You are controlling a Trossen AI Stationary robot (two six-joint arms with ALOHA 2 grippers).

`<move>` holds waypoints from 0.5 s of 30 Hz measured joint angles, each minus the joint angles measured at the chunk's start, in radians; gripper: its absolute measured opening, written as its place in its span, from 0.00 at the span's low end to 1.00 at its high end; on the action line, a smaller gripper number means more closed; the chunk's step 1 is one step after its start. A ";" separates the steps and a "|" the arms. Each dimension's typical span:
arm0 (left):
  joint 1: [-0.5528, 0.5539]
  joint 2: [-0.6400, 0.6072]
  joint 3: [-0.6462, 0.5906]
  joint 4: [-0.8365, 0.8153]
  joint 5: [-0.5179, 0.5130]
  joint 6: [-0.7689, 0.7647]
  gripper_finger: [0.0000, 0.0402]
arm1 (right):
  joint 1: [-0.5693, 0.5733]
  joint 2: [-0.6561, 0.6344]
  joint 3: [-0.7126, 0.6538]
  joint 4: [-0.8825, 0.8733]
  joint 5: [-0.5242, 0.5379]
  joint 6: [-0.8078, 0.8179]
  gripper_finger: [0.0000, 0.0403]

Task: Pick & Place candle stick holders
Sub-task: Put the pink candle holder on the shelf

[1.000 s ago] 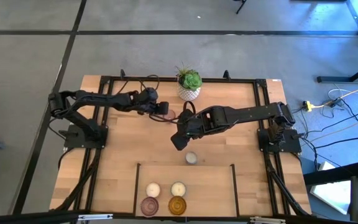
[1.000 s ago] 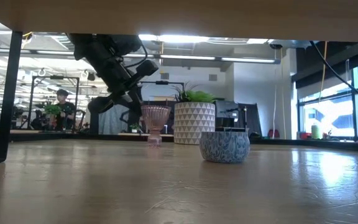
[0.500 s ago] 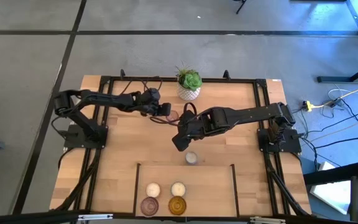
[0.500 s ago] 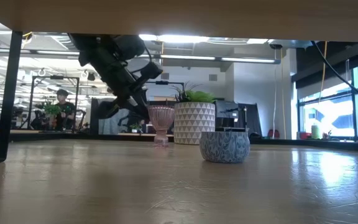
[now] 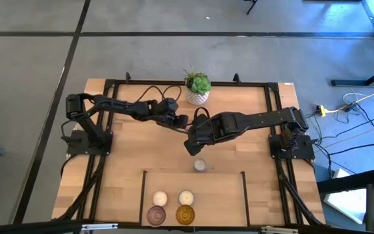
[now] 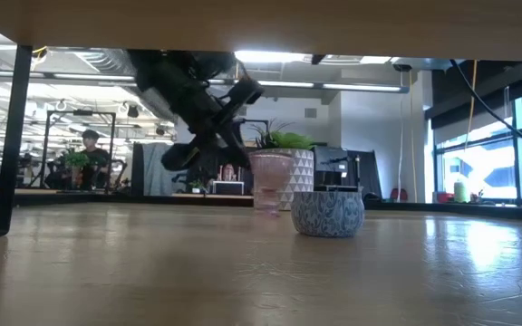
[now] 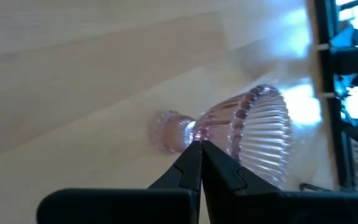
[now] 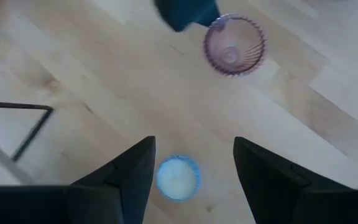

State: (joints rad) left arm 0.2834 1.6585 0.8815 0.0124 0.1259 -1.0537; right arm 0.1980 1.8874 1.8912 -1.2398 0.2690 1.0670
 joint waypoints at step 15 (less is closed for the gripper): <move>-0.085 -0.165 0.004 -0.149 -0.108 0.012 0.00 | -0.189 0.001 -0.064 -0.012 -0.113 -0.124 0.54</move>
State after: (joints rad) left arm 0.1982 1.4934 0.8856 -0.1366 0.0175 -1.0416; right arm 0.0090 1.8883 1.8276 -1.2515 0.1560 0.9428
